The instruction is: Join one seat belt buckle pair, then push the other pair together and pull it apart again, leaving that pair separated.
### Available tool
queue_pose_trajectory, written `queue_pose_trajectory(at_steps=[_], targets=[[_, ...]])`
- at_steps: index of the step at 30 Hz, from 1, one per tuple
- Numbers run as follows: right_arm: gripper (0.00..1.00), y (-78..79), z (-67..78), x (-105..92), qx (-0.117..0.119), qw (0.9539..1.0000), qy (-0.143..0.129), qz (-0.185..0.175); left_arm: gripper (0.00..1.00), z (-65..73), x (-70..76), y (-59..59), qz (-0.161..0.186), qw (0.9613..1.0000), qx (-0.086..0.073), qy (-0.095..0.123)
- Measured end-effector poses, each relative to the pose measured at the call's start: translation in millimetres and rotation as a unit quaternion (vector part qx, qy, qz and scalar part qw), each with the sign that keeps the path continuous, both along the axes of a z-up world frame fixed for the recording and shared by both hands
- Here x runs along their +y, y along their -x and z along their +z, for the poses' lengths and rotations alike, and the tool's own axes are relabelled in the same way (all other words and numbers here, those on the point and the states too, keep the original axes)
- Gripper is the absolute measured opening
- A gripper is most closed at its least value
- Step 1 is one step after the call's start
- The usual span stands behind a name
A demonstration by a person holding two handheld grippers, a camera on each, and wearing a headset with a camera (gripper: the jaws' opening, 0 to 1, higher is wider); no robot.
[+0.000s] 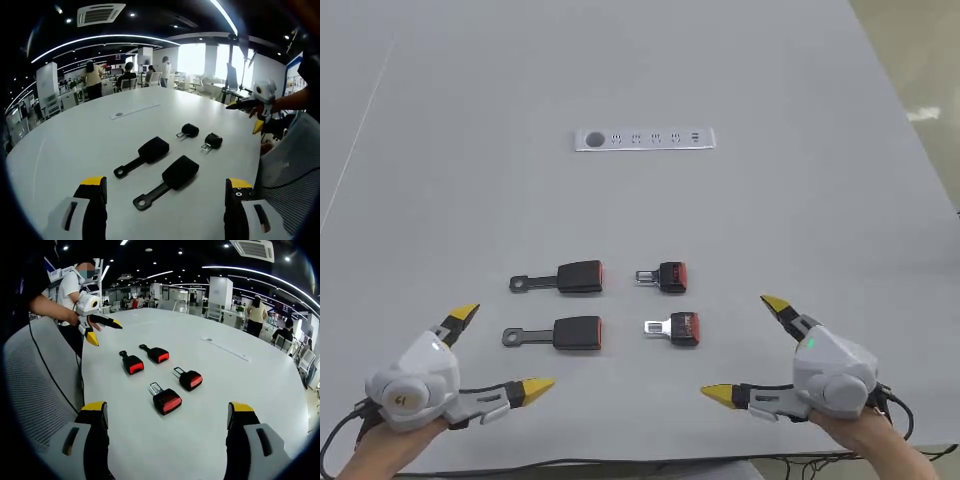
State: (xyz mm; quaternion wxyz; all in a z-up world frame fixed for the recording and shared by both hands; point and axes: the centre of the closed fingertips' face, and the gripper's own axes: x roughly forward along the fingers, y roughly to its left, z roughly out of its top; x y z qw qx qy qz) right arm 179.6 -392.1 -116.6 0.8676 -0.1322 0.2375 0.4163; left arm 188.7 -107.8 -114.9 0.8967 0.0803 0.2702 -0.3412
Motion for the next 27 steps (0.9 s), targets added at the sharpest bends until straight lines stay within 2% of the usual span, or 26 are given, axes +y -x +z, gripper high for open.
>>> queue_pose_trajectory(at_steps=[27], targets=[[1.0,1.0,-0.1,-0.2,-0.002,1.0,0.006,0.004,0.99,8.5,-8.2,4.7,-0.007,1.0,-0.002,-0.004]])
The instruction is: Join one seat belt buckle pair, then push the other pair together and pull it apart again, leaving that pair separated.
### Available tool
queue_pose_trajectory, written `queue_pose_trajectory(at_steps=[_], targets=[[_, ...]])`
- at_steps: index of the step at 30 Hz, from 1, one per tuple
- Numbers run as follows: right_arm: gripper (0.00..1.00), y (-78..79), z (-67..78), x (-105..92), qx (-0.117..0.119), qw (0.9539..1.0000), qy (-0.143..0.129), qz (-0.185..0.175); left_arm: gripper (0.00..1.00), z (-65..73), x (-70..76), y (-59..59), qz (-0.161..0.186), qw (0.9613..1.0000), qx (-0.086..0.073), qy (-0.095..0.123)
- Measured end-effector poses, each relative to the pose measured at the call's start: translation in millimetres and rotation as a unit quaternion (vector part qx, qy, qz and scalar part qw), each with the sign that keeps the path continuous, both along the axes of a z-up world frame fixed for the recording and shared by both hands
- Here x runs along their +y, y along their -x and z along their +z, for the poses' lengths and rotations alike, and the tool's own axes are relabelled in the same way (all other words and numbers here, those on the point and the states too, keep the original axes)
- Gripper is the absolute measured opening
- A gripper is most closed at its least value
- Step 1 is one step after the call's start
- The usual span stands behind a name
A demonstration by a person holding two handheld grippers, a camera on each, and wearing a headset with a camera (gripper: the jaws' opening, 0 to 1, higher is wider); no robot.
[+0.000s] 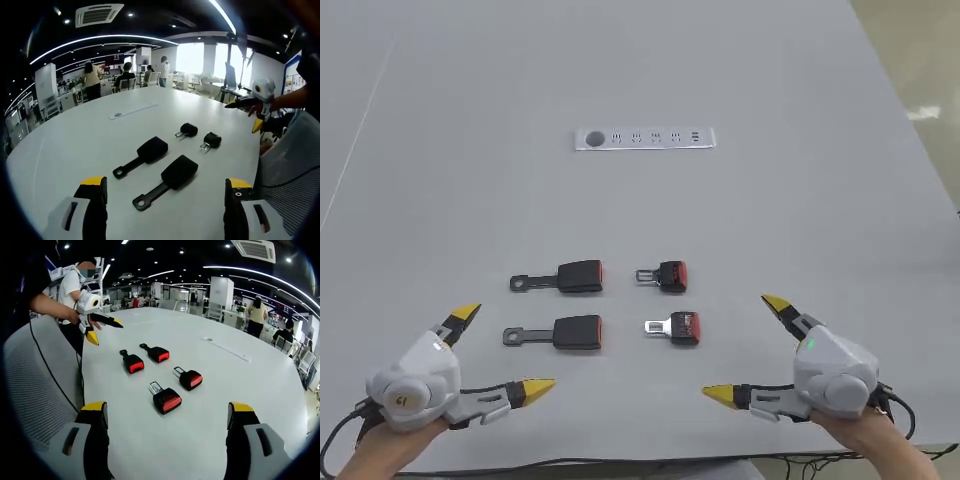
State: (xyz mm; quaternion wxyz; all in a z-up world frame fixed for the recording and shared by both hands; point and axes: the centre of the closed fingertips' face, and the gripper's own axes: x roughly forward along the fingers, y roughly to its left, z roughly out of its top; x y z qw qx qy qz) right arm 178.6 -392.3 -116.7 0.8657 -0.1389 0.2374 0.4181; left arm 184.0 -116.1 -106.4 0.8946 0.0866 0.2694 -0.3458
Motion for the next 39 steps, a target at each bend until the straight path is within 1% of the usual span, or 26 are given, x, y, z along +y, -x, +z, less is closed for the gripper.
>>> queue_pose_trajectory(at_steps=[3,10,15,20,23,25,27,31,33,36,39], targets=[[1.0,-0.4,0.0,-0.4,0.0,1.0,0.001,0.001,0.99,-1.0,0.2,-0.1,-0.002,1.0,0.001,-0.001],[1.0,-0.9,-0.5,-1.0,-0.001,1.0,0.003,0.002,0.99,-11.8,6.6,-3.5,-0.002,1.0,0.001,-0.003],[1.0,-1.1,-0.4,-1.1,-0.001,1.0,0.003,0.003,0.99,-14.4,7.8,-3.6,-0.003,1.0,0.001,-0.004],[1.0,-0.9,0.1,-1.5,-0.002,1.0,0.006,0.005,0.99,-8.4,3.0,-1.1,-0.008,0.9999,0.001,-0.008],[1.0,-1.3,0.8,-2.3,-0.003,0.9999,0.011,0.008,0.99,-6.5,0.5,-0.4,-0.017,0.9997,-0.001,-0.016],[1.0,-2.4,1.9,-2.8,-0.006,0.9998,0.014,0.011,0.99,-2.2,-2.1,0.1,-0.022,0.9996,-0.002,-0.019],[1.0,-3.7,3.1,-2.9,-0.008,0.9998,0.015,0.013,0.99,-2.1,-1.8,-1.1,-0.027,0.9994,-0.004,-0.023],[0.99,-7.4,6.1,-3.5,-0.013,0.9995,0.021,0.02,0.98,-5.2,0.3,-2.0,-0.045,0.9982,0.0,-0.039],[0.99,-9.0,7.3,-3.3,-0.016,0.9994,0.022,0.023,0.98,-3.5,0.2,-3.2,-0.048,0.998,0.002,-0.04],[0.98,-12.2,7.8,-2.8,-0.018,0.999,0.026,0.031,0.96,-0.1,-2.6,-4.8,-0.058,0.9973,0.005,-0.044],[0.97,-14.5,7.6,-2.2,-0.017,0.9988,0.027,0.036,0.96,1.3,-6.3,-6.6,-0.069,0.9962,0.004,-0.052]])
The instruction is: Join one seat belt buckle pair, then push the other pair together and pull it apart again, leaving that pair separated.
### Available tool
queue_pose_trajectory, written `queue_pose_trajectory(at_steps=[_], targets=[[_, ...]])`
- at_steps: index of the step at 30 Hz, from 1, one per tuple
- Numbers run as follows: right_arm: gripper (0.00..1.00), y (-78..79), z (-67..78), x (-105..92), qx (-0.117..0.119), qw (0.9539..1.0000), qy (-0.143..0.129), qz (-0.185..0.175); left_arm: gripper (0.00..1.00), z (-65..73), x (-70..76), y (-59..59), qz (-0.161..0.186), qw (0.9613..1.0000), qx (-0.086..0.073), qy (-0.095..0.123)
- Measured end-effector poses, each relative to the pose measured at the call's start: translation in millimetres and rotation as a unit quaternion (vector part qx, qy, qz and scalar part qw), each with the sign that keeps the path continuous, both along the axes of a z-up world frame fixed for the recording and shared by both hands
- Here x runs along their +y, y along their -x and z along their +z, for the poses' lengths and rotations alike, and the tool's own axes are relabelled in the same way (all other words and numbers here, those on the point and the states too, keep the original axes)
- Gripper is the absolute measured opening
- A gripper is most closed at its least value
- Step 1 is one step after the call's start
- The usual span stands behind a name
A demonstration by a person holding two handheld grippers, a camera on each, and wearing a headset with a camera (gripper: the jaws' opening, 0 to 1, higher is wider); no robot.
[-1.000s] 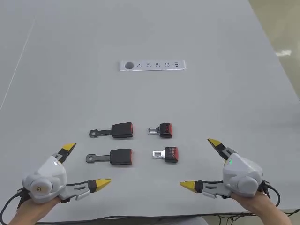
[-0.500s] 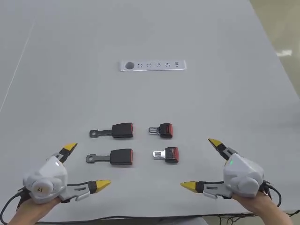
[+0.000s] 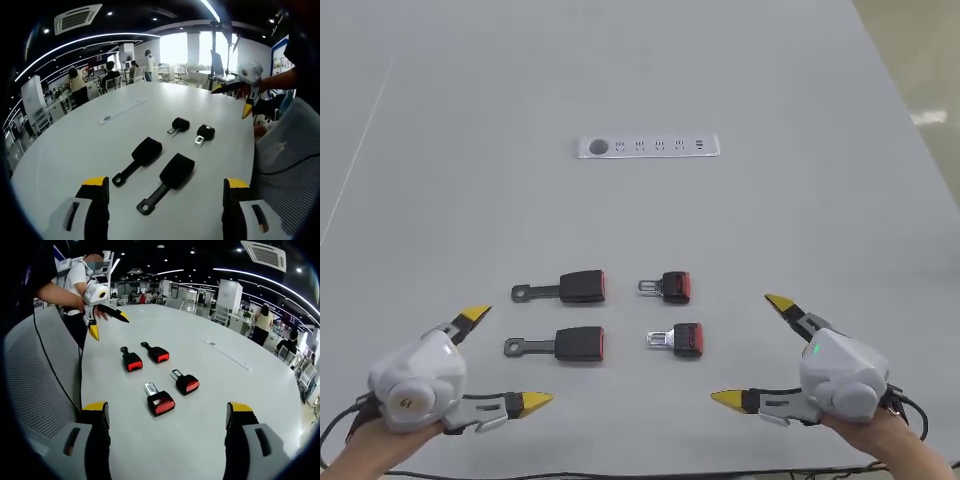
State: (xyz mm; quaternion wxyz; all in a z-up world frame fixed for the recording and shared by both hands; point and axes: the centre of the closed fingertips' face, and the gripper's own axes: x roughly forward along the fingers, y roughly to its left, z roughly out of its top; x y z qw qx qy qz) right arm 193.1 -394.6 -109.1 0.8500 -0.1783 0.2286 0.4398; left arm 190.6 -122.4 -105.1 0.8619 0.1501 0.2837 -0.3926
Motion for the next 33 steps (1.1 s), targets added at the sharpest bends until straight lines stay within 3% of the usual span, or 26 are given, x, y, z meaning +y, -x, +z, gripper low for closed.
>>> queue_pose_trajectory(at_steps=[18,29,33], targets=[[0.81,-11.8,-11.1,4.8,-0.005,0.9974,0.043,0.058,0.78,-22.1,-15.9,-14.6,-0.074,0.9957,0.024,-0.05],[0.7,-12.6,-23.5,14.6,0.008,0.9932,0.065,0.097,0.62,-47.7,-20.4,-21.5,-0.106,0.9889,0.056,-0.087],[0.65,-14.0,-29.2,18.1,0.013,0.9907,0.074,0.114,0.57,-56.5,-23.6,-21.6,-0.124,0.9845,0.068,-0.104]])
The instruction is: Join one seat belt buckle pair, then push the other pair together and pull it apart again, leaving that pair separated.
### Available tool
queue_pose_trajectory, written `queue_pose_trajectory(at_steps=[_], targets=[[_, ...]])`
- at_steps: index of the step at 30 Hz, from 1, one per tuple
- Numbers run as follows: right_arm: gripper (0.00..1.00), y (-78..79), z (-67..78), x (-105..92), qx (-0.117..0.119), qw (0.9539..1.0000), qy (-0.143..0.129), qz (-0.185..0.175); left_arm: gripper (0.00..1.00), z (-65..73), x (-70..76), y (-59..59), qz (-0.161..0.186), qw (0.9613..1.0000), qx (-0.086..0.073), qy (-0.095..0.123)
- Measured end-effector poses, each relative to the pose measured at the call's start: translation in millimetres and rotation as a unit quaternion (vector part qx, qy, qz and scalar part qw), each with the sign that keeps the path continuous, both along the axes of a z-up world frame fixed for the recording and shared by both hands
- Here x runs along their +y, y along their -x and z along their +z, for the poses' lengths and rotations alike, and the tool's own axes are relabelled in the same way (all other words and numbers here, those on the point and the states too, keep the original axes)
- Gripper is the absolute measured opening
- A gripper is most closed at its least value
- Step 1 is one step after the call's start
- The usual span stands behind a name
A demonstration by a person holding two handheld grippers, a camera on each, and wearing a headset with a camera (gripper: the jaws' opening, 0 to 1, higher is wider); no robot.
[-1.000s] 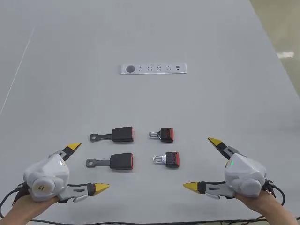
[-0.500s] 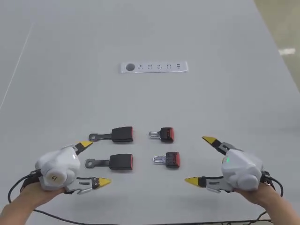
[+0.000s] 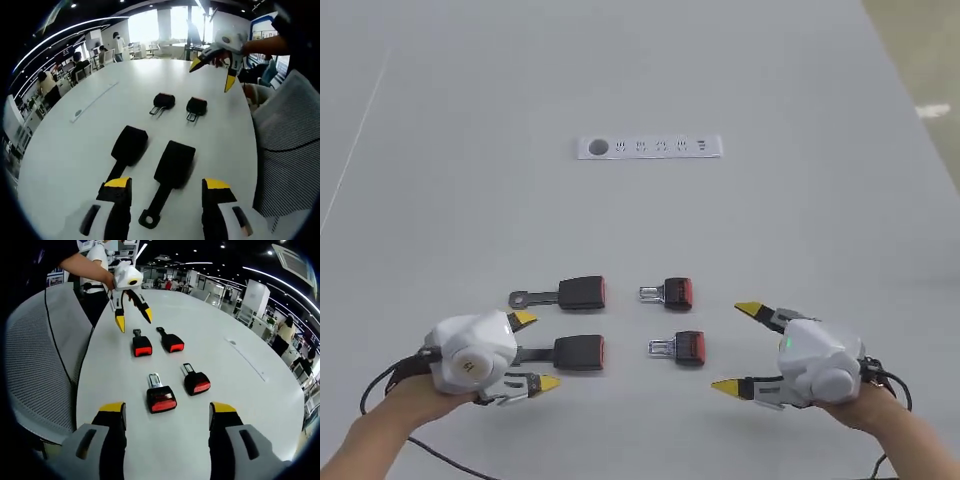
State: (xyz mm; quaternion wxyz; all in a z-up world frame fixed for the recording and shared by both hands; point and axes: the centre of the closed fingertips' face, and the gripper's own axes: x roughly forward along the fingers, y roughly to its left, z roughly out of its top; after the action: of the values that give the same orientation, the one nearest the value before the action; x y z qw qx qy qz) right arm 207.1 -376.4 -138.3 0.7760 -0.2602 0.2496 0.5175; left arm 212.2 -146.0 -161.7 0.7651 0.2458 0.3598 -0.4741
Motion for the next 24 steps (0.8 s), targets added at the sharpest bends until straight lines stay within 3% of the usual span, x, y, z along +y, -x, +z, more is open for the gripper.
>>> queue_pose_trajectory(at_steps=[4,7,11,18,24], targets=[[0.62,-2.3,-4.9,3.9,0.003,0.9997,0.014,0.019,0.53,-7.4,-2.7,-0.6,-0.024,0.9994,0.006,-0.023],[0.57,-4.5,-9.9,5.9,0.005,0.9992,0.024,0.032,0.51,-16.7,-3.1,-1.0,-0.037,0.9988,0.013,-0.029],[0.52,-6.6,-14.5,8.7,0.009,0.9983,0.035,0.046,0.47,-19.4,-8.4,-2.9,-0.055,0.9975,0.02,-0.039],[0.46,-7.3,-28.1,14.4,0.024,0.9949,0.058,0.079,0.45,-28.4,-10.8,-4.0,-0.086,0.9932,0.038,-0.069],[0.43,-7.4,-36.0,20.5,0.042,0.992,0.071,0.096,0.43,-38.9,-15.2,-0.5,-0.116,0.9871,0.055,-0.095]])
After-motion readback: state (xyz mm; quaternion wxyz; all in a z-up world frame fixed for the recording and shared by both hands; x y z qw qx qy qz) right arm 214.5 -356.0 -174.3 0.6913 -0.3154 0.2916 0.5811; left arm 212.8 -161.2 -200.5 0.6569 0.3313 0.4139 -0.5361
